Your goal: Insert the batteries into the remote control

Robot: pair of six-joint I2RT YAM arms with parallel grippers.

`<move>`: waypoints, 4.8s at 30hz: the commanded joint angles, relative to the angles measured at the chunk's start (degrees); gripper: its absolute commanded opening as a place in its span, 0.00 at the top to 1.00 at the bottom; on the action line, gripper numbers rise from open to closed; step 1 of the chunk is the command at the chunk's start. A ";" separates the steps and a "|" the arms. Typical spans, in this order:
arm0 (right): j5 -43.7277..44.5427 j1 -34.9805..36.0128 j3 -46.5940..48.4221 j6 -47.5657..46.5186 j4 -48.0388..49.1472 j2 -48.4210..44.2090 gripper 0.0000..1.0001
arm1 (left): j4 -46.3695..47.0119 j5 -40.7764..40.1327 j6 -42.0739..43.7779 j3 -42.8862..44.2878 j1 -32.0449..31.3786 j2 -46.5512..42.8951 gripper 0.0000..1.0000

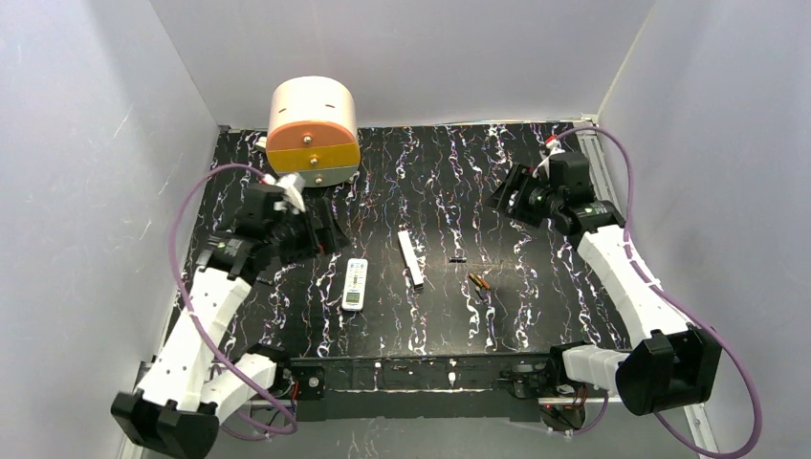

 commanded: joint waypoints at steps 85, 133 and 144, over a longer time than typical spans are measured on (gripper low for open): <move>-20.51 23.30 -13.25 47.12 78.08 17.39 0.23 | 43.40 53.76 -21.36 -2.98 -5.68 21.64 0.71; -5.83 26.19 -3.90 67.97 33.28 22.61 0.67 | 59.78 5.25 -0.80 -27.45 -17.40 3.77 0.77; -7.86 19.94 -9.80 47.48 32.49 17.08 0.18 | 52.60 12.49 -9.03 -15.67 -15.06 16.74 1.00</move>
